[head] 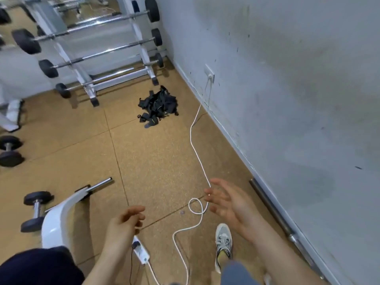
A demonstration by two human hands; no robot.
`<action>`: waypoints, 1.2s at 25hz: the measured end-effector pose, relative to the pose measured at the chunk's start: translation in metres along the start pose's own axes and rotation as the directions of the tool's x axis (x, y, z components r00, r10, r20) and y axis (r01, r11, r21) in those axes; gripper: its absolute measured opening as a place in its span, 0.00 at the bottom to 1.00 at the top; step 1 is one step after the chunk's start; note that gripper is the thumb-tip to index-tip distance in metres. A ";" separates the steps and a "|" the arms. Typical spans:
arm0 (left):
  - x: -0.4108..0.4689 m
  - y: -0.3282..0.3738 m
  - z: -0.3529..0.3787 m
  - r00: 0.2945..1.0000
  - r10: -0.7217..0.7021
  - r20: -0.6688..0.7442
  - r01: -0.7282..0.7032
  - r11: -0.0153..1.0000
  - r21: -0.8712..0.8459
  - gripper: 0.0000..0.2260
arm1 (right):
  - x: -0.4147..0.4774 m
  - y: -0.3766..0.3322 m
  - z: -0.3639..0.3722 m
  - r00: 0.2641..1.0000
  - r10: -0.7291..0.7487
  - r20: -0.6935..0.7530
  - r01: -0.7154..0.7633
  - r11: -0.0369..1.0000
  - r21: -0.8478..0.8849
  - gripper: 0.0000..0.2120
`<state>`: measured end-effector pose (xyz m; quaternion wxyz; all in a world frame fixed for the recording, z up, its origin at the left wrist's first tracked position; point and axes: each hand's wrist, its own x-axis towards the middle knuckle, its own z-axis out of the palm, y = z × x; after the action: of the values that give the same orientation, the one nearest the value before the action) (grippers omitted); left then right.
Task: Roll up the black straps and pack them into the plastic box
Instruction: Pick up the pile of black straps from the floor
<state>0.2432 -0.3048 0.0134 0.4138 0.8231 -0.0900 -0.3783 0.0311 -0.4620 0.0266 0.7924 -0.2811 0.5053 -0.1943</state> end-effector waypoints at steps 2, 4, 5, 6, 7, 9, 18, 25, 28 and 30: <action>0.040 0.034 0.013 0.994 0.110 0.030 -0.114 0.966 0.231 0.14 | 0.055 -0.038 -0.007 0.991 -0.131 -0.026 0.085 0.767 -0.636 0.11; 0.087 0.062 0.026 0.978 0.198 0.072 -0.210 0.892 0.400 0.14 | 0.108 -0.076 -0.004 0.985 -0.158 0.064 0.118 0.364 -0.924 0.15; 0.113 0.074 0.031 0.974 0.215 0.075 -0.225 0.858 0.462 0.13 | 0.137 -0.094 0.003 0.986 -0.138 0.097 0.129 0.251 -0.959 0.17; 0.139 0.085 0.036 0.967 0.242 0.075 -0.245 0.821 0.516 0.13 | 0.164 -0.109 0.012 0.984 -0.122 0.126 0.145 0.161 -0.976 0.19; 0.166 0.097 0.041 0.958 0.274 0.082 -0.271 0.778 0.567 0.13 | 0.192 -0.123 0.023 0.980 -0.110 0.168 0.178 0.092 -0.980 0.21; 0.221 0.118 0.051 0.938 0.325 0.118 -0.319 0.683 0.657 0.14 | 0.251 -0.146 0.052 0.966 -0.071 0.250 0.250 -0.019 -0.968 0.25; 0.573 0.257 0.046 0.973 0.173 0.155 -0.222 0.491 0.843 0.35 | 0.578 -0.255 0.263 0.979 0.019 0.205 0.200 -0.333 -0.921 0.49; 0.801 0.319 0.054 0.996 -0.047 0.072 -0.023 0.658 0.753 0.29 | 0.822 -0.316 0.340 0.970 0.030 0.242 0.238 -0.329 -0.914 0.42; 0.922 0.316 0.080 0.989 -0.151 0.009 0.118 0.810 0.574 0.21 | 0.955 -0.327 0.353 0.977 0.115 0.179 0.198 -0.179 -0.964 0.40; 1.012 0.295 0.108 0.974 -0.221 -0.047 0.217 0.861 0.461 0.17 | 1.059 -0.321 0.346 0.979 0.151 0.139 0.149 -0.058 -0.987 0.41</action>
<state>0.9227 -1.0274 -0.3603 0.1597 0.9015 -0.0849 -0.3933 0.7766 -1.2485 -0.3850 0.3854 -0.7868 0.4025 0.2655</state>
